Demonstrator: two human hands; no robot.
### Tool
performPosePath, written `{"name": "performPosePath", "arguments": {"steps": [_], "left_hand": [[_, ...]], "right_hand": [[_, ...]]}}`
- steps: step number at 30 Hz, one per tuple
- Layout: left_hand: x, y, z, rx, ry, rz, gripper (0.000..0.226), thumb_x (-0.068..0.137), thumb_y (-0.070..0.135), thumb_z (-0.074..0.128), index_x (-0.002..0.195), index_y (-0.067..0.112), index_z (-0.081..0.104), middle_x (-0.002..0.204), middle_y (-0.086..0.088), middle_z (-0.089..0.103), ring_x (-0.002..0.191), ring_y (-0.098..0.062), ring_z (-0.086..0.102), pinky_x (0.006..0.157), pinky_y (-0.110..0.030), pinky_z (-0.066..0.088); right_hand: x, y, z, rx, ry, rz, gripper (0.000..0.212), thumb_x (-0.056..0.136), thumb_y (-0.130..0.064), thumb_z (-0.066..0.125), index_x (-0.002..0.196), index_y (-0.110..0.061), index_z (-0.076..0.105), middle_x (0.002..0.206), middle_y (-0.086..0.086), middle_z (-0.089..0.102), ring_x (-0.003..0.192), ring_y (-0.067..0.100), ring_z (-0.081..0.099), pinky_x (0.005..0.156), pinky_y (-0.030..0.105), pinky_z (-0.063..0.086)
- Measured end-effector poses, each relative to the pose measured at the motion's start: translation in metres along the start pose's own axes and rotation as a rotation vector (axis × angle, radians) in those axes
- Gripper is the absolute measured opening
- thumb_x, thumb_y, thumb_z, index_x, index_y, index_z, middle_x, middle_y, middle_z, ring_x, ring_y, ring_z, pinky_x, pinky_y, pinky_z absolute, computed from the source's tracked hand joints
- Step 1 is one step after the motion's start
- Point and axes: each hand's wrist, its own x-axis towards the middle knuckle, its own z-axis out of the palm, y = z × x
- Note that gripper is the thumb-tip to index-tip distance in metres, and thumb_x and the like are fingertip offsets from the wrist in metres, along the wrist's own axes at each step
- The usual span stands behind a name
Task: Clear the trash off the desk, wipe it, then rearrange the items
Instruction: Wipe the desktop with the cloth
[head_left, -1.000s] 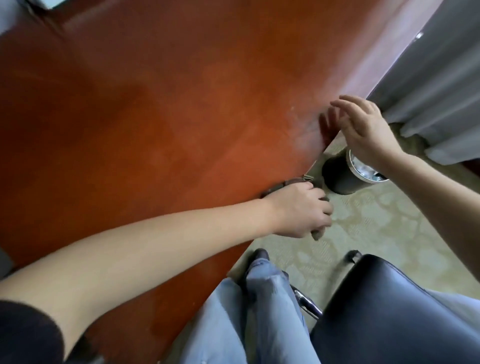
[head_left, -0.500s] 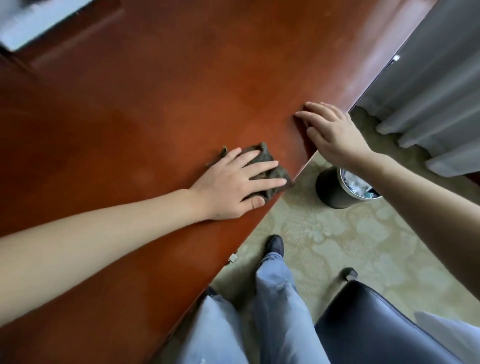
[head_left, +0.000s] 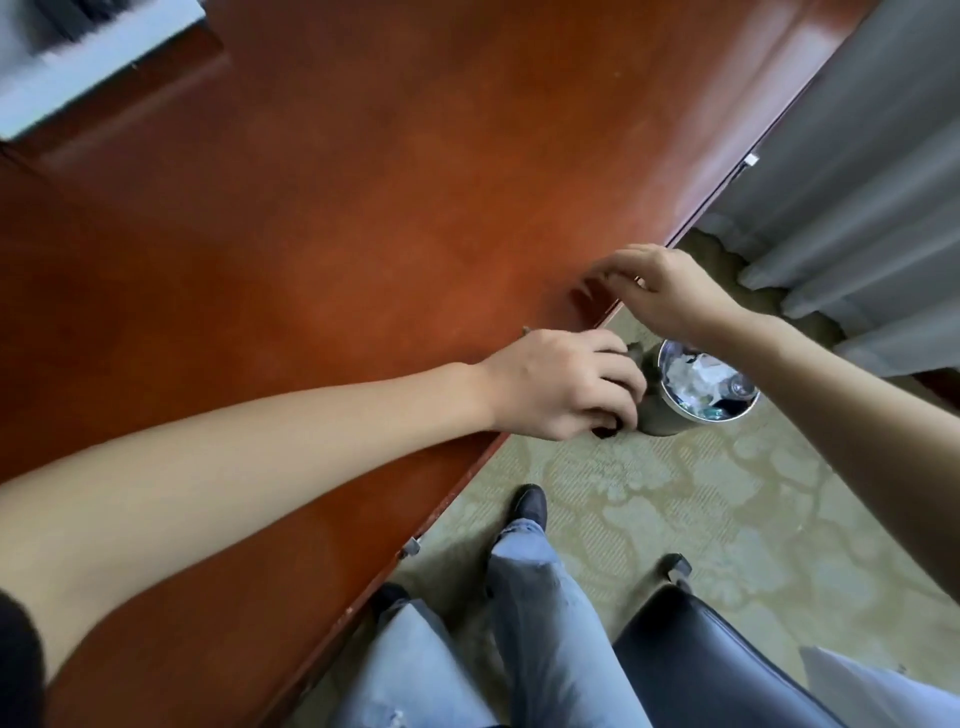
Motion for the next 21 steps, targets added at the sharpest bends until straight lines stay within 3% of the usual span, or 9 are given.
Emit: {"name": "performPosePath", "arguments": {"steps": [2, 4, 5, 7, 9, 12, 16, 18, 21], "left_hand": [[0.002, 0.0, -0.029, -0.166, 0.109, -0.127, 0.016, 0.083, 0.016, 0.062, 0.095, 0.014, 0.07, 0.107, -0.002, 0.064, 0.103, -0.019, 0.05, 0.088, -0.029, 0.043], [0.002, 0.003, -0.06, -0.336, 0.223, -0.355, 0.024, 0.08, 0.015, 0.064, 0.104, 0.013, 0.063, 0.116, -0.004, 0.052, 0.111, -0.015, 0.046, 0.099, -0.025, 0.036], [0.001, 0.005, -0.075, -0.39, 0.266, -0.468, 0.03, 0.079, 0.017, 0.063, 0.109, 0.017, 0.057, 0.12, -0.004, 0.046, 0.114, -0.013, 0.043, 0.101, -0.021, 0.033], [-0.002, 0.008, -0.098, -0.442, 0.322, -0.65, 0.038, 0.079, 0.023, 0.062, 0.113, 0.026, 0.045, 0.122, -0.001, 0.036, 0.114, -0.012, 0.041, 0.098, -0.01, 0.03], [-0.002, 0.013, -0.116, -0.492, 0.342, -0.815, 0.045, 0.081, 0.026, 0.064, 0.117, 0.029, 0.039, 0.123, 0.0, 0.031, 0.109, -0.014, 0.042, 0.089, -0.006, 0.033], [-0.004, 0.013, -0.139, -0.494, 0.26, -1.01, 0.055, 0.083, 0.027, 0.067, 0.126, 0.024, 0.034, 0.126, -0.001, 0.032, 0.104, -0.015, 0.042, 0.082, -0.019, 0.032], [-0.014, -0.004, -0.161, -0.592, 0.005, -1.084, 0.039, 0.082, 0.021, 0.069, 0.114, 0.022, 0.047, 0.11, -0.001, 0.057, 0.091, -0.013, 0.056, 0.081, -0.029, 0.043], [-0.014, -0.015, -0.165, -0.402, -0.096, -1.052, 0.028, 0.081, 0.019, 0.068, 0.106, 0.021, 0.054, 0.101, 0.0, 0.059, 0.075, -0.007, 0.054, 0.075, -0.028, 0.041], [0.005, -0.033, -0.169, -0.233, -0.128, -1.013, 0.018, 0.087, 0.019, 0.062, 0.104, 0.019, 0.062, 0.095, 0.002, 0.059, 0.073, -0.004, 0.051, 0.075, -0.023, 0.036]], "right_hand": [[-0.004, -0.021, -0.02, 0.192, -0.043, 0.136, 0.024, 0.094, -0.01, 0.046, 0.098, -0.017, 0.068, 0.089, -0.006, 0.069, 0.085, 0.005, 0.062, 0.08, 0.019, 0.043], [-0.011, -0.049, -0.038, 0.554, -0.073, 0.221, 0.023, 0.097, -0.021, 0.043, 0.091, -0.023, 0.065, 0.081, -0.014, 0.064, 0.076, -0.005, 0.057, 0.074, 0.016, 0.042], [-0.014, -0.063, -0.045, 0.784, -0.109, 0.247, 0.023, 0.095, -0.031, 0.043, 0.095, -0.023, 0.064, 0.086, -0.011, 0.065, 0.08, -0.001, 0.059, 0.075, 0.019, 0.044], [-0.018, -0.086, -0.056, 1.148, -0.21, 0.327, 0.044, 0.083, -0.051, 0.039, 0.108, -0.022, 0.06, 0.099, -0.001, 0.068, 0.091, 0.014, 0.065, 0.073, 0.031, 0.053], [-0.016, -0.104, -0.062, 1.16, -0.227, 0.371, 0.044, 0.08, -0.05, 0.045, 0.108, -0.019, 0.059, 0.099, 0.002, 0.068, 0.09, 0.021, 0.067, 0.073, 0.039, 0.057], [-0.004, -0.121, -0.069, 1.074, -0.027, 0.416, 0.005, 0.091, -0.018, 0.055, 0.092, -0.014, 0.058, 0.078, 0.003, 0.064, 0.07, 0.017, 0.064, 0.063, 0.032, 0.059], [0.011, -0.118, -0.091, 0.976, 0.122, 0.387, 0.021, 0.093, -0.003, 0.047, 0.089, -0.019, 0.061, 0.076, 0.002, 0.058, 0.059, 0.003, 0.058, 0.056, 0.021, 0.054], [0.014, -0.11, -0.106, 0.938, 0.139, 0.38, 0.021, 0.094, -0.003, 0.045, 0.096, -0.018, 0.06, 0.074, 0.0, 0.051, 0.053, -0.001, 0.055, 0.05, 0.017, 0.051], [0.015, -0.093, -0.128, 0.927, 0.157, 0.371, 0.021, 0.095, -0.004, 0.045, 0.098, -0.019, 0.06, 0.071, 0.0, 0.044, 0.048, -0.003, 0.051, 0.046, 0.015, 0.047]]}}
